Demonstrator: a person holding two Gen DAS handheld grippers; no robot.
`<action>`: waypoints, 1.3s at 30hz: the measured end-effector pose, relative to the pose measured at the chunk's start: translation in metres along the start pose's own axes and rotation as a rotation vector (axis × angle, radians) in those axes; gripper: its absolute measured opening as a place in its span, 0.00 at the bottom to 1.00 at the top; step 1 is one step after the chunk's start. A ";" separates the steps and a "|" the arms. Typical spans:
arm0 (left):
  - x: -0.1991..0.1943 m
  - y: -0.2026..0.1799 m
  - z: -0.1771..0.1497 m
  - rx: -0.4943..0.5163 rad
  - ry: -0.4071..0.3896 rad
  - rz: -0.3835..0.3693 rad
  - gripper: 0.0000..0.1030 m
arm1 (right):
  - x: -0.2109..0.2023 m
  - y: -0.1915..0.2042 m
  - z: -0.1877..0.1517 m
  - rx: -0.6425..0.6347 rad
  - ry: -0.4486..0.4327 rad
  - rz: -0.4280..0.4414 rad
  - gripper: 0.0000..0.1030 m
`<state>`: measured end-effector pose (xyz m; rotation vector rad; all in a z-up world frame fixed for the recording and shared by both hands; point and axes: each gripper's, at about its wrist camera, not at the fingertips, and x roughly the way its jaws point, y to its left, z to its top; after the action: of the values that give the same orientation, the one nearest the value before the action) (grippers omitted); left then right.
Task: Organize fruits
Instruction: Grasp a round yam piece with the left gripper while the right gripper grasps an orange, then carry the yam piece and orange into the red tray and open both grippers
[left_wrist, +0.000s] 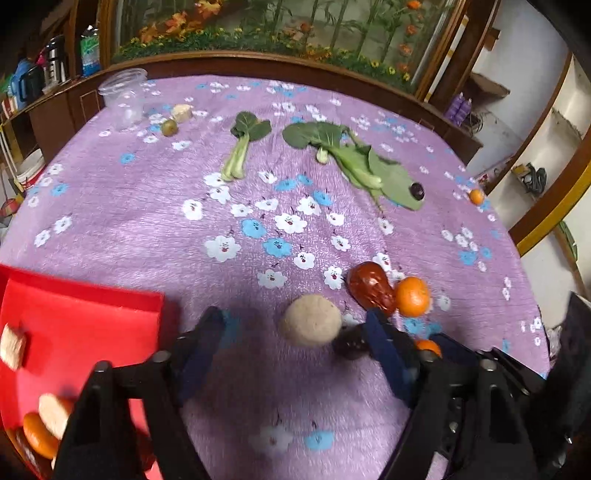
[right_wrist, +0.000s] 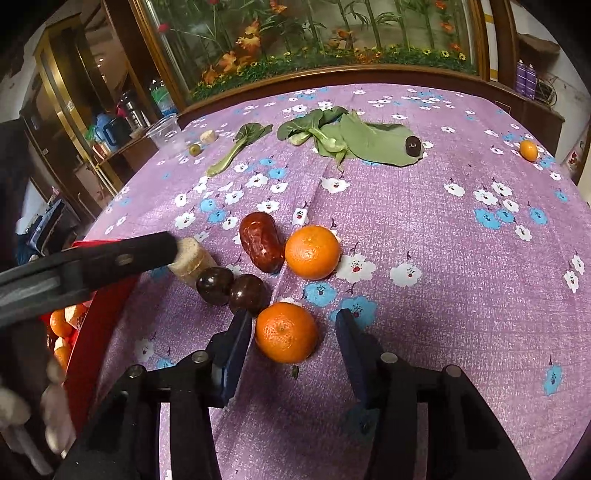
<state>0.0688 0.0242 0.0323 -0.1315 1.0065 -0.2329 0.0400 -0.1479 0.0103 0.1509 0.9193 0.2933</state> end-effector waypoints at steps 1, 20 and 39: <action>0.006 -0.001 0.000 0.009 0.010 0.009 0.66 | 0.000 0.000 0.000 -0.003 -0.003 -0.001 0.50; -0.029 0.000 -0.023 0.021 -0.061 -0.041 0.34 | -0.009 0.003 -0.006 -0.017 -0.054 0.028 0.34; -0.172 0.127 -0.095 -0.207 -0.290 0.107 0.35 | -0.063 0.090 -0.015 -0.119 -0.082 0.181 0.34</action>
<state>-0.0830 0.1901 0.0956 -0.2904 0.7442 -0.0095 -0.0245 -0.0818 0.0722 0.1359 0.8060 0.5055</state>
